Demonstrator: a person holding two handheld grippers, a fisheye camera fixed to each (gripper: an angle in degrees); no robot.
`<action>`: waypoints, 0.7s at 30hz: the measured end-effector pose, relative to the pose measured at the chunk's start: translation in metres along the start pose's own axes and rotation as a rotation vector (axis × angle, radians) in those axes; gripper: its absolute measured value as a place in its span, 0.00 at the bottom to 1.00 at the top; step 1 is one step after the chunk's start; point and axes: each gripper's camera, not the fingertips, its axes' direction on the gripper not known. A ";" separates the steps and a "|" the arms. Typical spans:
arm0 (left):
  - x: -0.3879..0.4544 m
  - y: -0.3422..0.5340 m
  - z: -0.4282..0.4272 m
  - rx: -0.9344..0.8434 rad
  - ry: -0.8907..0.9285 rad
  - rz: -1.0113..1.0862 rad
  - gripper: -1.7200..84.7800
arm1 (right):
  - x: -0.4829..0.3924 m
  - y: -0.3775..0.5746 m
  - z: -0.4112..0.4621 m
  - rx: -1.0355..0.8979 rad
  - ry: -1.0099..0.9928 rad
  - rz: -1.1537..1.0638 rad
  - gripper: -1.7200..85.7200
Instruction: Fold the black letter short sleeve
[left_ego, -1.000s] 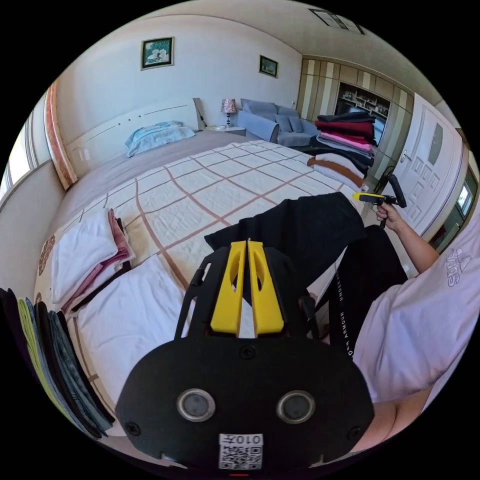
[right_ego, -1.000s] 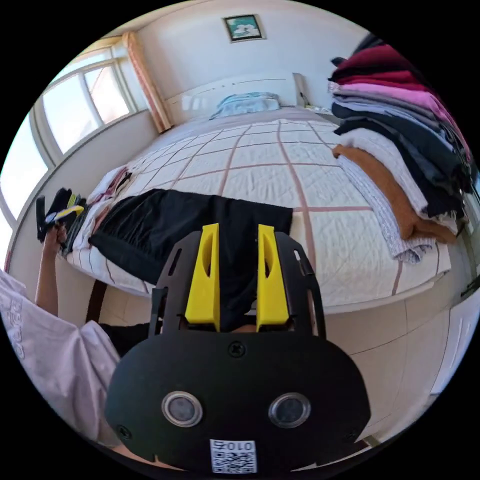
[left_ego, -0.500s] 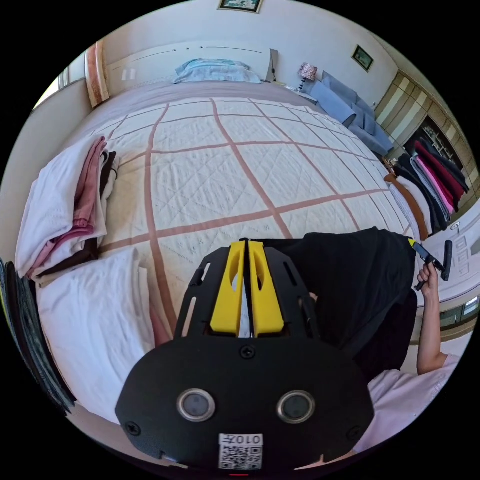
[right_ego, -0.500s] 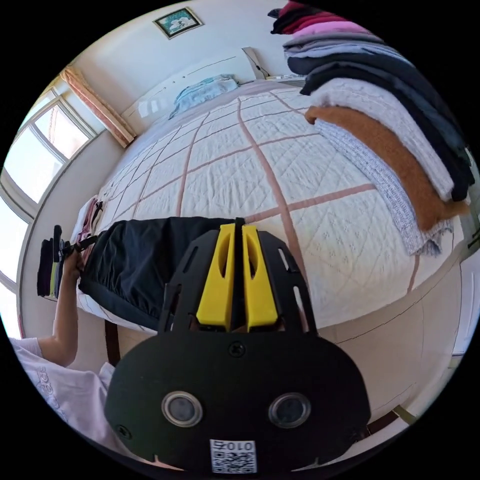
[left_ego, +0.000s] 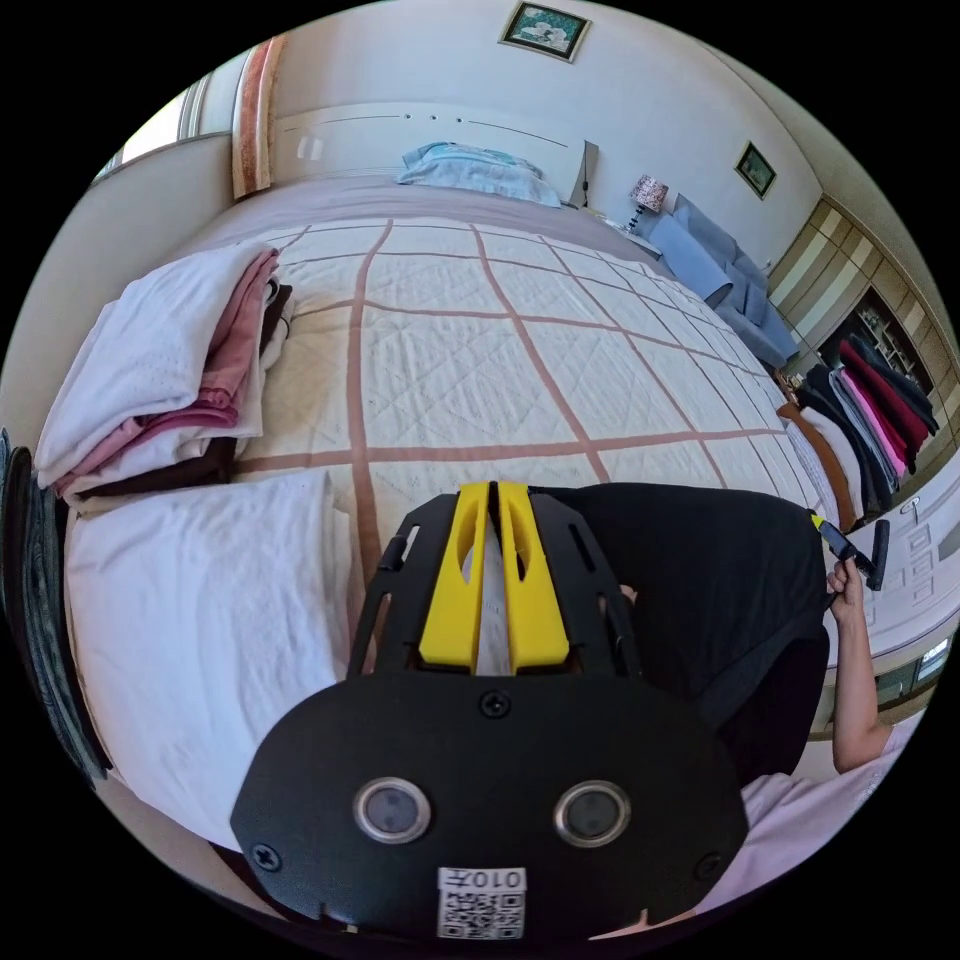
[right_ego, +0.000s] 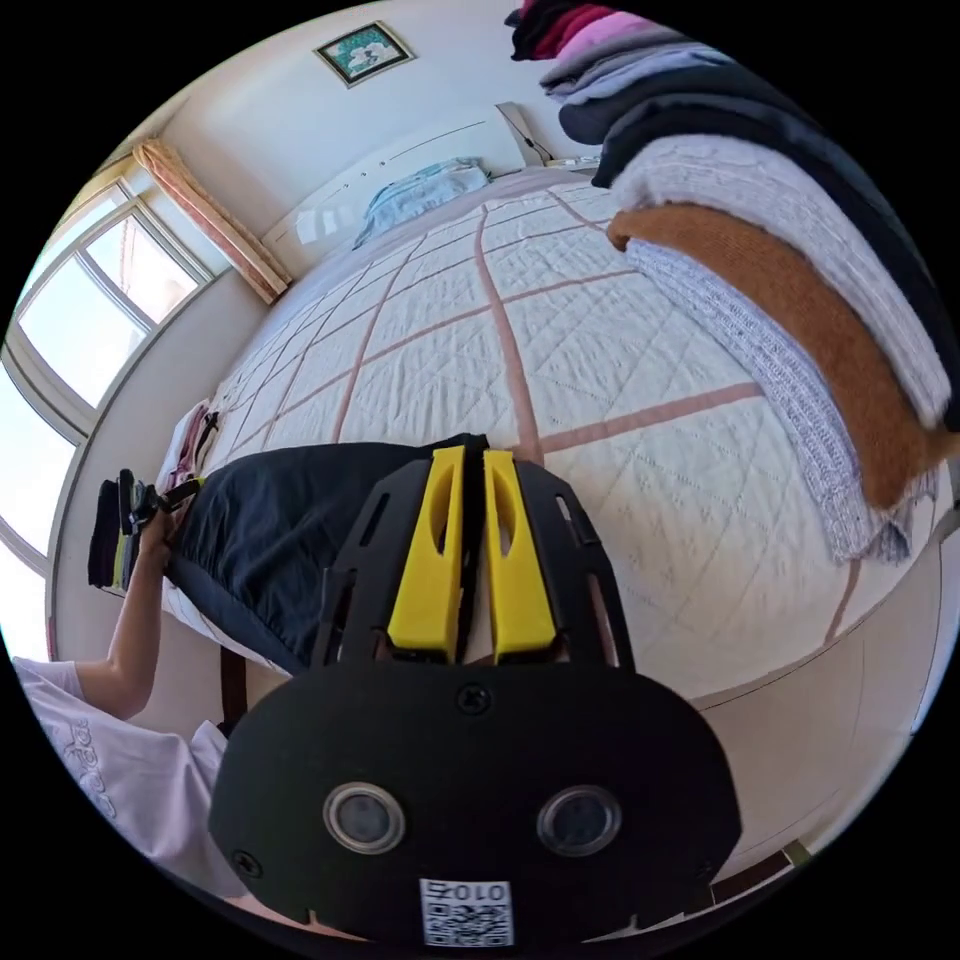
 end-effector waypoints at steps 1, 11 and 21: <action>0.006 0.005 -0.011 0.026 -0.067 0.008 0.03 | 0.001 0.003 -0.008 0.016 0.009 0.000 0.09; 0.188 0.111 -0.009 0.049 0.030 0.598 0.02 | -0.009 0.100 -0.042 -0.019 -0.070 0.059 0.17; 0.218 0.160 0.014 0.092 0.061 0.608 0.03 | 0.007 0.099 0.003 -0.086 -0.081 0.070 0.17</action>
